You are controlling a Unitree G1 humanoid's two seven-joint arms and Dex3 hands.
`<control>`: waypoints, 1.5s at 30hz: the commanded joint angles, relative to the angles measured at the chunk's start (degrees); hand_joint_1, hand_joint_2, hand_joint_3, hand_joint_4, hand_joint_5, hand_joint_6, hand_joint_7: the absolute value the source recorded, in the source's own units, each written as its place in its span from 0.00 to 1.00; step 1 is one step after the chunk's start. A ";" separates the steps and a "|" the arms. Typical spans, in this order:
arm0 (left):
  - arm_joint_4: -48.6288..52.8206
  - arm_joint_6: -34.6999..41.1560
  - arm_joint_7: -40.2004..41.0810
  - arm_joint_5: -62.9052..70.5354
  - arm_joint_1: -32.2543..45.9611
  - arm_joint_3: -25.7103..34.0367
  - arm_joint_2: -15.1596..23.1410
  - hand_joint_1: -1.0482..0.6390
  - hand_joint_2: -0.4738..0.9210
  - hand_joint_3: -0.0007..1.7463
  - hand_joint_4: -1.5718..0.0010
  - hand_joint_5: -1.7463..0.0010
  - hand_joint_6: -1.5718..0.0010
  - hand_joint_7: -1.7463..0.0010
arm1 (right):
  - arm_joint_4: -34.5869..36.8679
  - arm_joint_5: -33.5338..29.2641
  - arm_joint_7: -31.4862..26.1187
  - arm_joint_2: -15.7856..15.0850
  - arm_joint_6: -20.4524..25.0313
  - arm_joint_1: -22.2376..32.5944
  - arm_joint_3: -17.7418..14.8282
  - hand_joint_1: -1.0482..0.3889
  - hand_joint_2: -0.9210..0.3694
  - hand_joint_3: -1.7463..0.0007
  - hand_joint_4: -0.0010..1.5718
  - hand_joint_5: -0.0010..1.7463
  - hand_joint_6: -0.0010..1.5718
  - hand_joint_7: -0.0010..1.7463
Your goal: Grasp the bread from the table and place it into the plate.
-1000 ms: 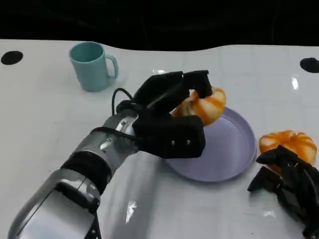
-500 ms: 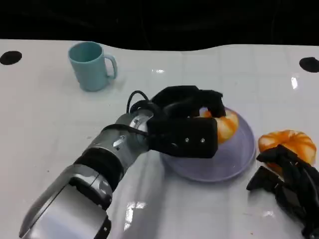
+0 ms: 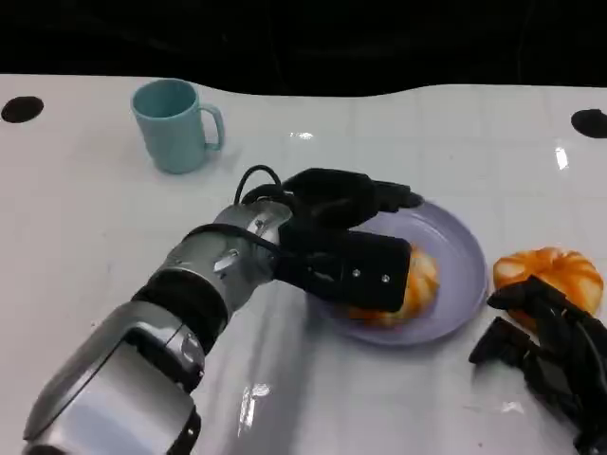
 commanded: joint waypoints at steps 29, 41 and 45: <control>-23.60 -8.78 -20.06 -43.25 24.36 24.36 2.47 0.15 1.00 0.31 0.82 0.70 0.77 0.96 | -1.59 -1.31 -1.57 -0.56 0.00 2.41 0.00 0.36 0.00 0.88 0.40 0.90 0.39 0.70; -26.62 -6.10 -22.54 -43.46 25.58 25.95 2.02 0.15 1.00 0.31 0.83 0.68 0.77 0.96 | -1.86 -1.49 -1.69 -0.48 0.16 2.51 -0.07 0.36 0.00 0.88 0.40 0.90 0.39 0.69; -27.38 -5.36 -23.71 -44.64 26.22 26.45 1.93 0.15 1.00 0.31 0.82 0.68 0.76 0.96 | -1.85 -1.34 -1.72 -0.38 0.27 2.49 -0.17 0.36 0.00 0.88 0.40 0.90 0.39 0.69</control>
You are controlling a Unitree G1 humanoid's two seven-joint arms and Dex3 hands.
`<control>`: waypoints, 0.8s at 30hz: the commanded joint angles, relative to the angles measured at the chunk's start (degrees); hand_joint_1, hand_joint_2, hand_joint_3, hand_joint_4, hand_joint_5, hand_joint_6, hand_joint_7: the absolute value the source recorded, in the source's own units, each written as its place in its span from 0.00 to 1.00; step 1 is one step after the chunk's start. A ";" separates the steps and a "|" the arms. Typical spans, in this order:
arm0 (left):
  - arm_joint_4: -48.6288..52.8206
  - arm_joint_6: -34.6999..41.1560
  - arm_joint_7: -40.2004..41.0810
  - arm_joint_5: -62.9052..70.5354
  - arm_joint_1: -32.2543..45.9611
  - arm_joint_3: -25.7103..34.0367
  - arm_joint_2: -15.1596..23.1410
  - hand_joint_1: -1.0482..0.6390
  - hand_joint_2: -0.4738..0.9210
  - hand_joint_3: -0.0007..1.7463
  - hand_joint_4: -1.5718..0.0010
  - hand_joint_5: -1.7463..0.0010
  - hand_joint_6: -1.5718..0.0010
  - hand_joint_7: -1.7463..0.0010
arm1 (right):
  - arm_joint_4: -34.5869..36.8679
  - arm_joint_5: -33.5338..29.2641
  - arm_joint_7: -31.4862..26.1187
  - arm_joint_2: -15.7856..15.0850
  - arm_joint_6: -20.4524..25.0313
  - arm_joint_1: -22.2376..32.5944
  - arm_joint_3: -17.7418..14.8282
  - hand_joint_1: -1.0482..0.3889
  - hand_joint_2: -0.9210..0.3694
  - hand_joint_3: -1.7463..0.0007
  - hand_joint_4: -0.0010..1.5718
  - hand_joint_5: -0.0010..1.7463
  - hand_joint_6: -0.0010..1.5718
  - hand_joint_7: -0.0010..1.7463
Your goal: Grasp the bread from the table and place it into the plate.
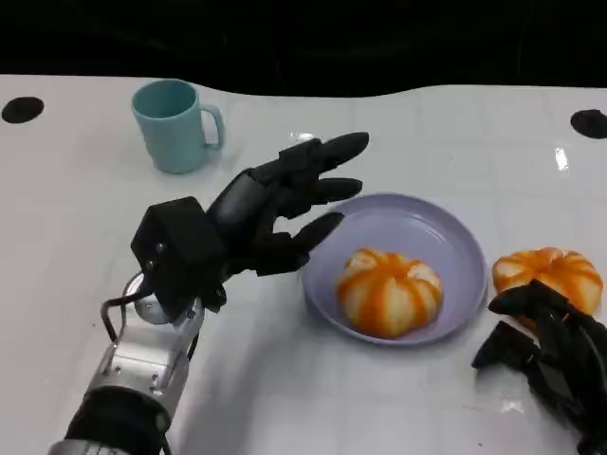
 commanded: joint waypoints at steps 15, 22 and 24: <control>-34.13 43.06 -6.86 -41.87 33.97 10.10 -3.41 0.29 1.00 0.20 0.50 0.01 0.57 0.16 | -2.39 -0.34 -1.51 0.17 2.07 2.15 0.34 0.36 0.00 0.89 0.40 0.90 0.40 0.69; -41.99 50.29 -2.57 -43.20 38.21 12.05 -3.60 0.30 1.00 0.19 0.44 0.00 0.56 0.00 | -4.35 0.33 -1.87 0.29 4.38 2.77 0.48 0.37 0.00 0.89 0.39 0.90 0.40 0.69; -41.72 50.32 -2.89 -42.87 38.27 12.47 -3.73 0.30 1.00 0.19 0.43 0.00 0.54 0.00 | -4.72 0.32 -1.84 0.33 4.31 3.04 0.53 0.37 0.00 0.89 0.39 0.90 0.39 0.68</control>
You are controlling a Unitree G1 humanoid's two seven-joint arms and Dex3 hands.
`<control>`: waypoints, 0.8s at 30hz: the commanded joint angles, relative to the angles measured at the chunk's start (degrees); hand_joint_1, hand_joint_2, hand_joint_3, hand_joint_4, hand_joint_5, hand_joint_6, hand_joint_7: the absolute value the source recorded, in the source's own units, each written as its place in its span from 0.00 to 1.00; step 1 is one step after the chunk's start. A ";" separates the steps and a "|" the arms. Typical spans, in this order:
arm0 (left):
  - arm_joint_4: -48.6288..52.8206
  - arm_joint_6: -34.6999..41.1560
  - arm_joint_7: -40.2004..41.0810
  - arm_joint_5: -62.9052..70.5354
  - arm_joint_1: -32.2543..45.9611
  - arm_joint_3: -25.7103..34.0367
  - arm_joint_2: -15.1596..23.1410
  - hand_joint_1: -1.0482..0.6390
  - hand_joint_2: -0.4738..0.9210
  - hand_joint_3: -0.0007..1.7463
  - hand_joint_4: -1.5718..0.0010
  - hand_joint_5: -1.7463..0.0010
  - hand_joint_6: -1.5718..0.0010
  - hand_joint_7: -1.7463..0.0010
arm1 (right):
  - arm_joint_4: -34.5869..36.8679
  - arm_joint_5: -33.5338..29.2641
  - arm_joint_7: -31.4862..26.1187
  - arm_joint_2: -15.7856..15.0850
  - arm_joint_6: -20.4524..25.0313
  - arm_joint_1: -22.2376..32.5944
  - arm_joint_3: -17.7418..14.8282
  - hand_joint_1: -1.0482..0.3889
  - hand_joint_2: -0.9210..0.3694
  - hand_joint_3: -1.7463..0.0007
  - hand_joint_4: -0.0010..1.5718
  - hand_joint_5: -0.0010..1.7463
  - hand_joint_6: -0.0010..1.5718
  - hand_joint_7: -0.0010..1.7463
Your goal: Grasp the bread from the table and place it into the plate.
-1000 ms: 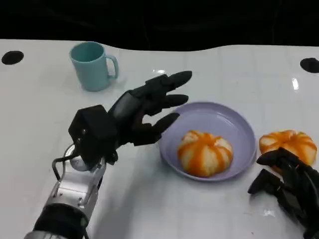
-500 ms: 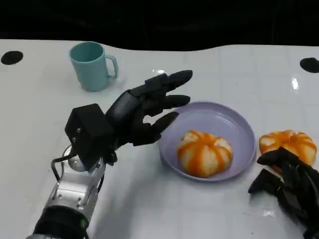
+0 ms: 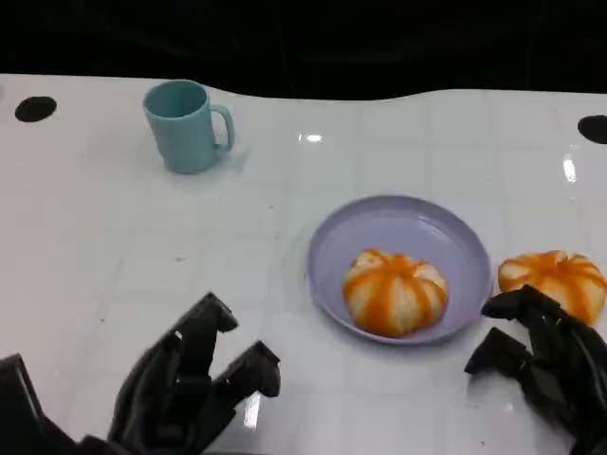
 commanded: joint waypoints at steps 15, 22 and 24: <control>5.04 -2.90 -1.87 3.46 -1.21 2.86 -1.20 0.30 1.00 0.19 0.45 0.00 0.59 0.00 | -2.49 0.89 0.37 -0.71 0.98 1.87 -0.37 0.38 0.00 0.88 0.38 0.91 0.38 0.71; 7.45 -3.51 -3.14 3.86 -2.81 4.10 -0.43 0.30 1.00 0.19 0.44 0.00 0.57 0.00 | -2.20 0.75 0.62 -0.72 0.47 1.84 -0.47 0.38 0.00 0.88 0.38 0.91 0.37 0.70; 7.46 -3.54 -2.89 3.97 -2.97 4.51 -0.39 0.30 1.00 0.18 0.43 0.00 0.56 0.00 | -2.28 0.49 0.31 -0.61 0.01 2.04 -0.42 0.38 0.00 0.88 0.39 0.91 0.38 0.70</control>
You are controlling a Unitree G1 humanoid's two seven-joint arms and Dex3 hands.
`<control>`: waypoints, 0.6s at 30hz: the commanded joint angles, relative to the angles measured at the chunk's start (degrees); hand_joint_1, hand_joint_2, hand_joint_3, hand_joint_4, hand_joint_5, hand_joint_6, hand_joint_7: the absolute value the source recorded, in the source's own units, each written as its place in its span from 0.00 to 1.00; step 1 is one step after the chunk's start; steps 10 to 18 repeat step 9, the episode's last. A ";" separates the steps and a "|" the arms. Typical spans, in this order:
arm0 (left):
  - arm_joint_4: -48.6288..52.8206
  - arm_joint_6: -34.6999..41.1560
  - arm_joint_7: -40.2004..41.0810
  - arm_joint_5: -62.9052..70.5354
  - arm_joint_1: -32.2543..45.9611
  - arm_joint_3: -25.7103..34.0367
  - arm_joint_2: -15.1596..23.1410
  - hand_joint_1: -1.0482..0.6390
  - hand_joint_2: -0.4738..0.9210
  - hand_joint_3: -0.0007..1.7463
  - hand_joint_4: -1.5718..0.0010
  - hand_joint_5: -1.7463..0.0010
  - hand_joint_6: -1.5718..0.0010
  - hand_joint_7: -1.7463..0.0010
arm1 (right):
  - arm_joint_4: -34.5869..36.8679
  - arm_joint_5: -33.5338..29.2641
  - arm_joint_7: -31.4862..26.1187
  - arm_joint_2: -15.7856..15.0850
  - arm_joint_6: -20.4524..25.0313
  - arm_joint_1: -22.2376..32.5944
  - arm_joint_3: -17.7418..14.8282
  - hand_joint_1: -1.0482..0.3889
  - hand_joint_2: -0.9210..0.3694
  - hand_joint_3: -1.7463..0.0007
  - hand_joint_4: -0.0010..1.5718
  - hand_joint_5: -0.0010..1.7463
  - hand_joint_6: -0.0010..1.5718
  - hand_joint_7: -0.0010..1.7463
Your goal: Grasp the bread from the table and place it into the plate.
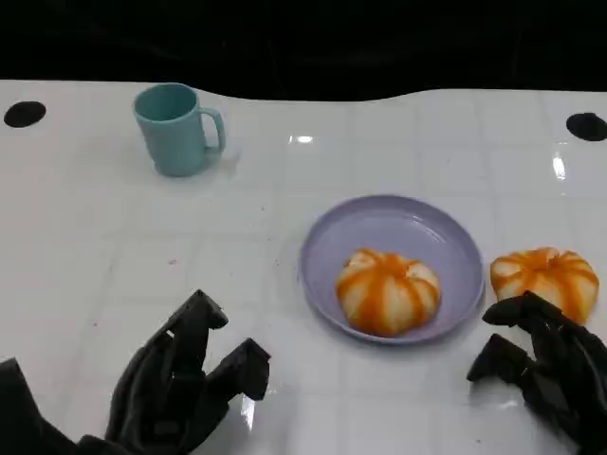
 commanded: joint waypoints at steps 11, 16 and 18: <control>0.52 -0.10 -0.82 1.20 -0.43 1.23 0.69 0.30 1.00 0.18 0.43 0.00 0.56 0.00 | 0.68 1.03 0.86 -0.85 -0.01 0.28 -0.69 0.38 0.00 0.87 0.38 0.90 0.37 0.69; 0.52 -0.10 -0.82 1.20 -0.43 1.23 0.69 0.30 1.00 0.18 0.43 0.00 0.56 0.00 | 0.68 1.03 0.86 -0.85 -0.01 0.28 -0.69 0.38 0.00 0.87 0.38 0.90 0.37 0.69; 0.52 -0.10 -0.82 1.20 -0.43 1.23 0.69 0.30 1.00 0.18 0.43 0.00 0.56 0.00 | 0.68 1.03 0.86 -0.85 -0.01 0.28 -0.69 0.38 0.00 0.87 0.38 0.90 0.37 0.69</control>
